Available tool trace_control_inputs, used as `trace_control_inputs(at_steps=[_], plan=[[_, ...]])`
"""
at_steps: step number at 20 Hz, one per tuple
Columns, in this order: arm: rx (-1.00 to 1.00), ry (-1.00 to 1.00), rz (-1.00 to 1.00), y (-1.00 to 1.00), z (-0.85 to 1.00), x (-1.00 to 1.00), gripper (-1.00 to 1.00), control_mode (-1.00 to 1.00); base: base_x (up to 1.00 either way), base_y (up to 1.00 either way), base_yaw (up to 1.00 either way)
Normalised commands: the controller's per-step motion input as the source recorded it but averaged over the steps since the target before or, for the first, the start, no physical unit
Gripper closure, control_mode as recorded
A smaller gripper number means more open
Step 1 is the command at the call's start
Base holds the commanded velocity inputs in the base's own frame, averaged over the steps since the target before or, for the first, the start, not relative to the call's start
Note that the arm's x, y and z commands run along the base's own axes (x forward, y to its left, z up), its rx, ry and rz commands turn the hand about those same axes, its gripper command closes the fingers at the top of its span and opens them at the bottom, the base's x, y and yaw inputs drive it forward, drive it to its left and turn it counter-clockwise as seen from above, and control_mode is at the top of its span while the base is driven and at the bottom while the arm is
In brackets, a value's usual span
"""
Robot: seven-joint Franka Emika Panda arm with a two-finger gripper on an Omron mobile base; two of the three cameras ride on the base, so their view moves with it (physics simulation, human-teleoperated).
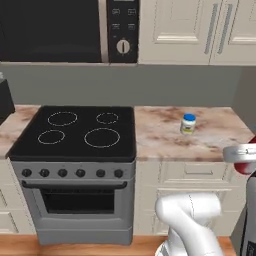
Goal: Place the mayonnaise and ketchup from the counter to the top shelf of the fridge. If the existing items in the fridge are on the top shelf, move them to other shelves.
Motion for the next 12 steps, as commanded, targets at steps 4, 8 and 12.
trace_control_inputs(at_steps=[4, 8, 12], plan=[[0.00, 0.00, 0.00, 0.00, 0.00, 0.00, 1.00, 1.00, -1.00, -0.16, 0.13], [0.00, 0.00, 0.00, 0.00, 0.00, 0.00, 1.00, 1.00, -1.00, -0.38, 0.05], [0.00, 0.00, 0.00, 0.00, 0.00, 0.00, 1.00, 1.00, -0.94, -0.95, -0.02]])
